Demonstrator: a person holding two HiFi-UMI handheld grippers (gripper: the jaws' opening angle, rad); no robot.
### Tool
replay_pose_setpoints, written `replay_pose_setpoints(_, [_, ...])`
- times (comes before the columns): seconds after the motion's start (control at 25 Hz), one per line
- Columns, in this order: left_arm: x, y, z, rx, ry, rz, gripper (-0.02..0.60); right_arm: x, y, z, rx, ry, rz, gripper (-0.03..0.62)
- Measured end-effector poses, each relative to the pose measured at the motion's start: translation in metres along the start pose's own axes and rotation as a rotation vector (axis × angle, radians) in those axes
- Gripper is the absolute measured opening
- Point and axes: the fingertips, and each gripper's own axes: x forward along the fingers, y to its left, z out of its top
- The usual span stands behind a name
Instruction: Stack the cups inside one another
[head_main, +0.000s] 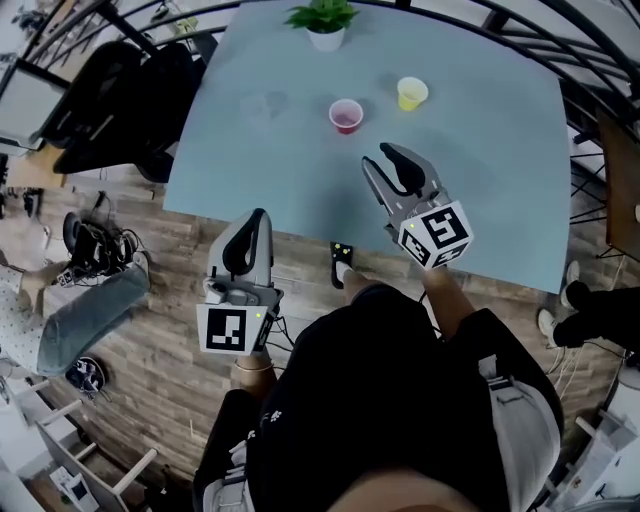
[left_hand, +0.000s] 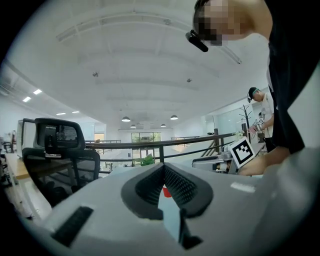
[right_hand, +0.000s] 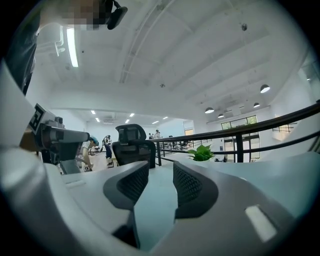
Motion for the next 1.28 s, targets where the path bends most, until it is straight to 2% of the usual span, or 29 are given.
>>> replay_pose_setpoints(0.12, [0.018,0.017,-0.001,0.010,0.012,0.005,-0.009,0.025,-0.015,-0.009,-0.005,0.019,-0.016,0.174])
replay_pose_setpoints(0.32, [0.041,0.045,-0.004,-0.007,0.020,0.011,-0.009,0.062,-0.034,-0.027,0.005,0.070,-0.028,0.195])
replay_pose_setpoints(0.76, [0.073,0.090,-0.022,-0.004,0.082,0.030,-0.009,0.125,-0.074,-0.086,-0.021,0.216,-0.112,0.321])
replay_pose_setpoints(1.04, [0.090,0.105,-0.027,-0.009,0.093,0.012,-0.009,0.146,-0.087,-0.111,-0.057,0.289,-0.137,0.348])
replay_pose_setpoints(1.28, [0.082,0.116,-0.033,-0.020,0.108,0.027,-0.009,0.153,-0.092,-0.127,-0.086,0.341,-0.168,0.360])
